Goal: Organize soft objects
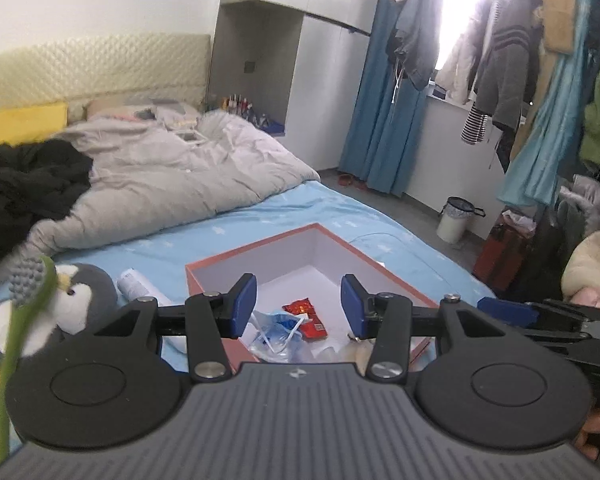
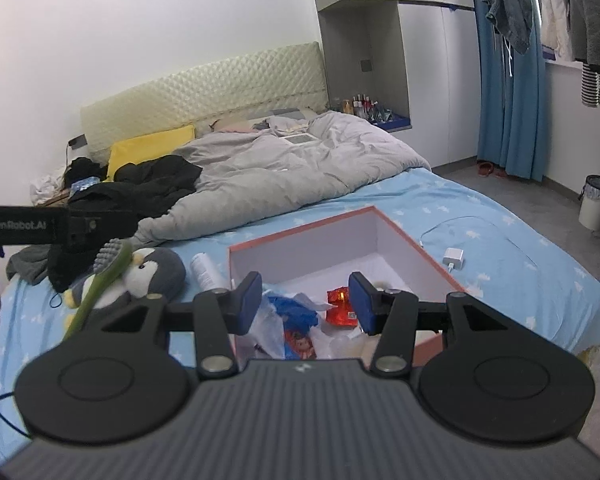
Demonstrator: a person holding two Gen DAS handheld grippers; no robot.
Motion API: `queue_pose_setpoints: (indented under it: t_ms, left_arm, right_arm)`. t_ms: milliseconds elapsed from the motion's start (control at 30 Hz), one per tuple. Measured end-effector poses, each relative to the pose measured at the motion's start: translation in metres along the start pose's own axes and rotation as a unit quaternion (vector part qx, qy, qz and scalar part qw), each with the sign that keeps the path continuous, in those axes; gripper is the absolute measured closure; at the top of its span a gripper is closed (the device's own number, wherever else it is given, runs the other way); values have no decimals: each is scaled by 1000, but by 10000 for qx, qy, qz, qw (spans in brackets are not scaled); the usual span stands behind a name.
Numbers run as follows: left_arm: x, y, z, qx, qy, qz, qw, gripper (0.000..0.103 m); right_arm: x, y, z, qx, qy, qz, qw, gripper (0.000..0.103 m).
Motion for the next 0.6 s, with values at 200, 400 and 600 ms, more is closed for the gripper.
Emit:
queue_pose_setpoints:
  t_ms: [200, 400, 600]
  left_arm:
    - [-22, 16, -19, -56, -12, -10, 10000, 50]
    - [-46, 29, -31, -175, -152, -10, 9997, 50]
    - [-72, 37, -42, -142, -215, -140, 9996, 50]
  right_arm:
    - [-22, -4, -22, 10, 11, 132, 9999, 52]
    - [-35, -8, -39, -46, 69, 124, 9999, 52]
    - [-54, -8, -46, -78, -85, 229, 9997, 52]
Point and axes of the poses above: each gripper's, at about its wrist camera, not at the fingertips, and z roughly the way its jaws point, y to its right, x to its top, the point moved 6 cm from there along z, roughly the way its jaws point, and after that the axes turned 9 degrees about z, right-handed, at the moved point
